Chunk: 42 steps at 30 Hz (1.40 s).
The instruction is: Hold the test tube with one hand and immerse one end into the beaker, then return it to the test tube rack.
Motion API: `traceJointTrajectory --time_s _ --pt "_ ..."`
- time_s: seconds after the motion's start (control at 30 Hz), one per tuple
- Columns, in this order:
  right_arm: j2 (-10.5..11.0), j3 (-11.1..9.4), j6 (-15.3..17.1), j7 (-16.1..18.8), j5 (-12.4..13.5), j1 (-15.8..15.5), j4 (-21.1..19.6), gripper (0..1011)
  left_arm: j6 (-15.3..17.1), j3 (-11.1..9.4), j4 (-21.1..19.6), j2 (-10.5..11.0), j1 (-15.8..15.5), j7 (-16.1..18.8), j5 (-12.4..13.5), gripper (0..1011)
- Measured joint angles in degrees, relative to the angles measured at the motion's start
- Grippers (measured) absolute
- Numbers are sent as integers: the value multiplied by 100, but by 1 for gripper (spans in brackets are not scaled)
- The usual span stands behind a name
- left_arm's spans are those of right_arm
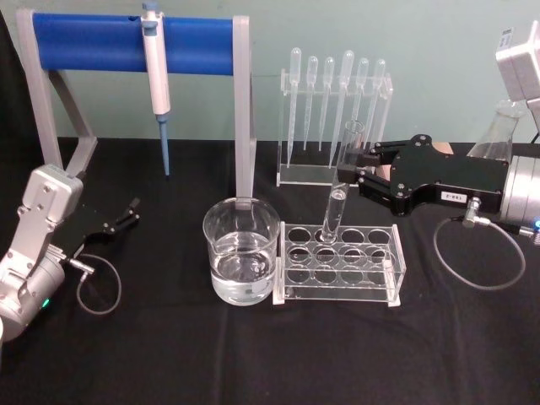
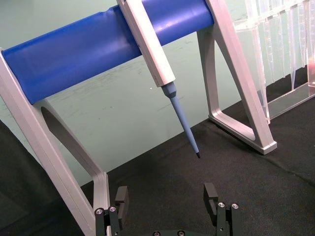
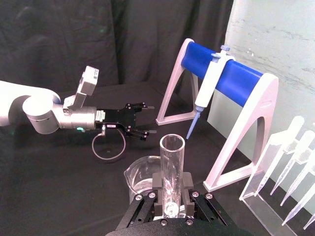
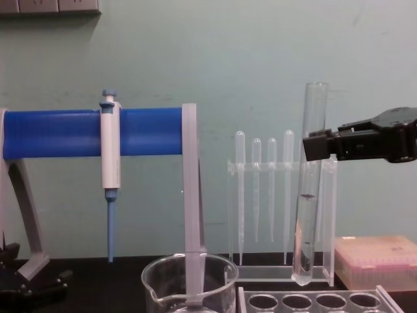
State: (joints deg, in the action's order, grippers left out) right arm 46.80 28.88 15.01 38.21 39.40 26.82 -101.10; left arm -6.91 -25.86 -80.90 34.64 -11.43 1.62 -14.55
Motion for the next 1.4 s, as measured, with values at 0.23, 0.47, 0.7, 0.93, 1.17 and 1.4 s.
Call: traceJointTrajectory --time_s 0.23,0.47,0.7,0.93,1.17,1.4 --pt "0 -4 -4 0 -4 -3 -2 238 0 0 0 0 0 0 0 1000" --pt "0 -8 -8 1 -7 -7 -2 238 0 0 0 0 0 0 0 1000" --pt "0 -9 -11 1 -8 -8 -2 238 0 0 0 0 0 0 0 1000" --pt "0 -9 -12 0 -8 -9 -2 238 0 0 0 0 0 0 0 1000" --pt "0 -9 -11 0 -8 -9 -2 238 0 0 0 0 0 0 0 1000" --pt "0 -9 -11 1 -8 -9 -2 238 0 0 0 0 0 0 0 1000"
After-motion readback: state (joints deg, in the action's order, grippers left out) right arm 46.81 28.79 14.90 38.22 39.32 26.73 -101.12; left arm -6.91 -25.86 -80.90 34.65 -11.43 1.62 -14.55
